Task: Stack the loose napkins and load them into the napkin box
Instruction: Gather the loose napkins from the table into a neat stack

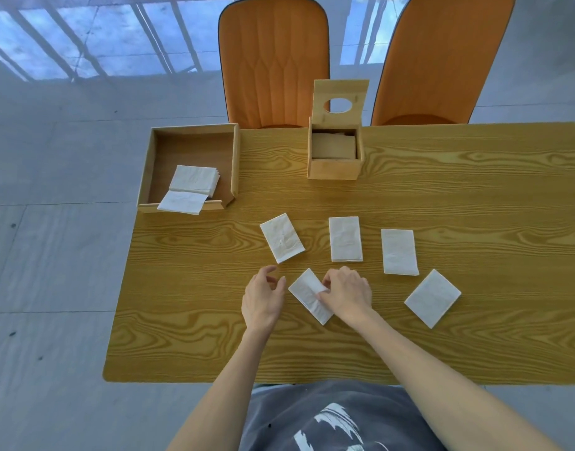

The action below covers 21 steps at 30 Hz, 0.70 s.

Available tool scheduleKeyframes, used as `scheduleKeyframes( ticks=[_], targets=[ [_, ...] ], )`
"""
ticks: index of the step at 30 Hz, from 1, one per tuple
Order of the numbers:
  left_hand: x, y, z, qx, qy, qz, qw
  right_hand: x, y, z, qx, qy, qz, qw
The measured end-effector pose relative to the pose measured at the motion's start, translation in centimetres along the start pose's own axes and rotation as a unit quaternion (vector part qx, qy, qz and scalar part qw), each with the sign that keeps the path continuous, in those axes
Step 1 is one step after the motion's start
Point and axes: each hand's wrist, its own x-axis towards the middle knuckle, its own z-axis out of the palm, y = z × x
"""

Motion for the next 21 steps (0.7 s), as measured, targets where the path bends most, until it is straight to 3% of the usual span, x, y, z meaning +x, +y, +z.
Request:
scheduleKeyframes(
  ticks=[5,9,13,18,21],
  targets=[
    [1.9,0.7,-1.0,-0.216,0.001,-0.091,0.972,0.9,0.4,-1.0,0.179,-0.064,0.009,0.982],
    [3.4,1.0,-1.4,-0.349,0.008,-0.155,0.924,2.6,-0.2,-2.6,0.373,-0.074,0.02,0.925],
    [4.4,1.2,-1.5,-0.403,0.012,-0.176,0.898,5.4,-2.3,-3.0,0.482,-0.057,0.063,0.872],
    [5.1,1.5,-1.8,-0.441,-0.007,-0.201,0.875,8.5,-5.3,-2.4,0.512,-0.051,0.082,0.853],
    [5.5,1.7,-1.9,-0.45,-0.017,-0.209,0.868,9.5,-6.5,-1.7,0.435,-0.02,0.084,0.896]
  ],
)
